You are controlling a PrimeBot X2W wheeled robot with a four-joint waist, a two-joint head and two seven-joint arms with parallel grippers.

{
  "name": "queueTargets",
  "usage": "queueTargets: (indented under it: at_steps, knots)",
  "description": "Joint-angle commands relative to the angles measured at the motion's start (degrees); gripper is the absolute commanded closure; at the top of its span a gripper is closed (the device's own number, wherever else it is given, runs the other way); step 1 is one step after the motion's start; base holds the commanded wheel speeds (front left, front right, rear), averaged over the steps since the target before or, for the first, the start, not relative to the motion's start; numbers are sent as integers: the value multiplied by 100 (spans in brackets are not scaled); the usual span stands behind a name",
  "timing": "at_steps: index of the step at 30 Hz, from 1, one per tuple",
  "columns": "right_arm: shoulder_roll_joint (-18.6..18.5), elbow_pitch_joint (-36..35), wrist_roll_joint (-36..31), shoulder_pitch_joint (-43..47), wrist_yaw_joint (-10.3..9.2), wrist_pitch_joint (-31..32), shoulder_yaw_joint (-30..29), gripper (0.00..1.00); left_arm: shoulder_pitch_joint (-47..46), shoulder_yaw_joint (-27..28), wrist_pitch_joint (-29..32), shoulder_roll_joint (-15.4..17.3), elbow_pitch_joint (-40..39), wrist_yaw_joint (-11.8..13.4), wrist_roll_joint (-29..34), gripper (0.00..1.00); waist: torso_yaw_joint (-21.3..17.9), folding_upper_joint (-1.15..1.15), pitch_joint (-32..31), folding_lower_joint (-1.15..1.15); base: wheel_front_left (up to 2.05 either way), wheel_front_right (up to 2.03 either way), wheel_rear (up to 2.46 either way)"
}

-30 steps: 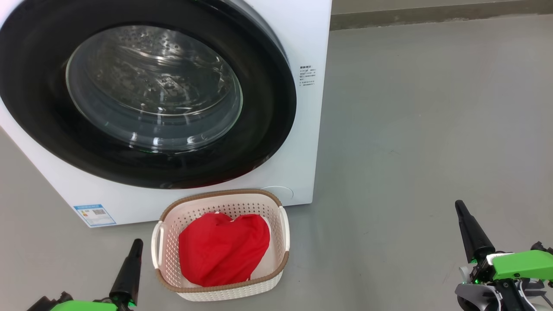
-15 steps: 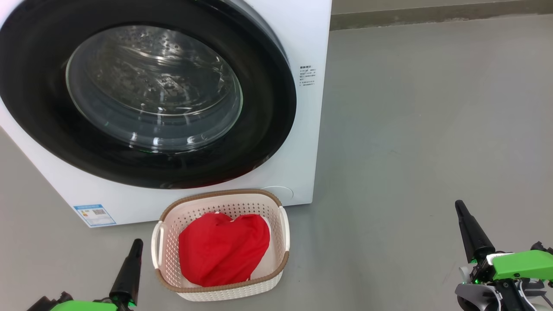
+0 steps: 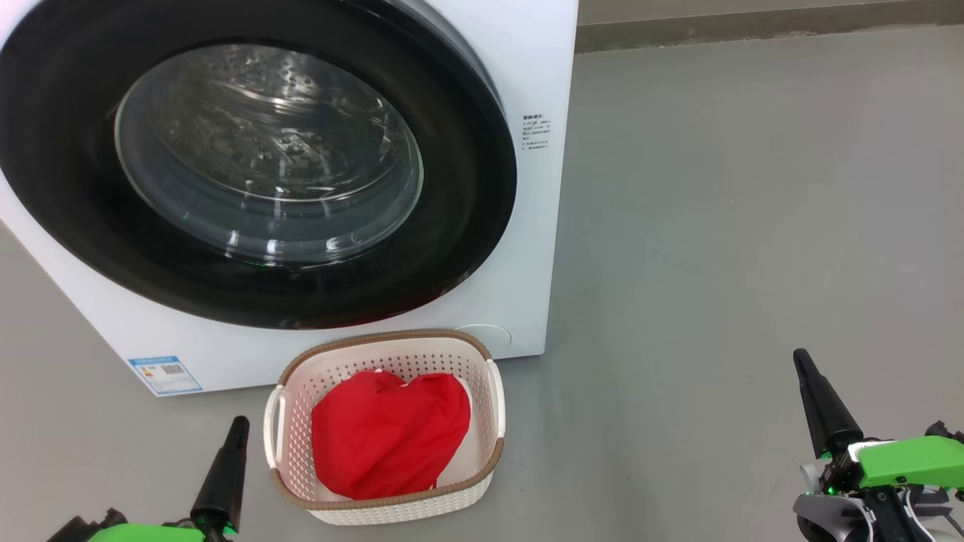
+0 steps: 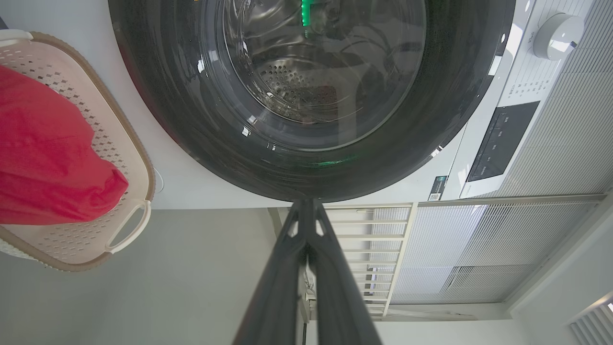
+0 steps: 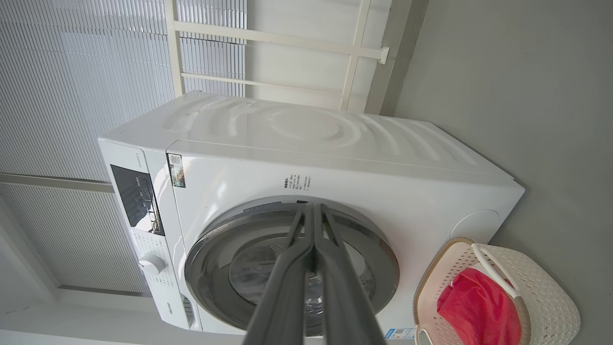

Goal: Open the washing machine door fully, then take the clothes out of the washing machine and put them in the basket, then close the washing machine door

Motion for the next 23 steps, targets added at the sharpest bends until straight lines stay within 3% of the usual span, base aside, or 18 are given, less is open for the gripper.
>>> queueTargets:
  at_steps: [1, 23]
  knots:
    - [-48, -142, -1, -239, -3, 39, 98, 100, -238, 203, 44, 61, -155, -40, -41, 100, 0, 0, 0, 0, 0, 0, 0]
    - [-48, -142, -1, -239, -3, 39, 98, 100, -238, 203, 43, 61, -155, -40, -41, 100, 0, 0, 0, 0, 0, 0, 0]
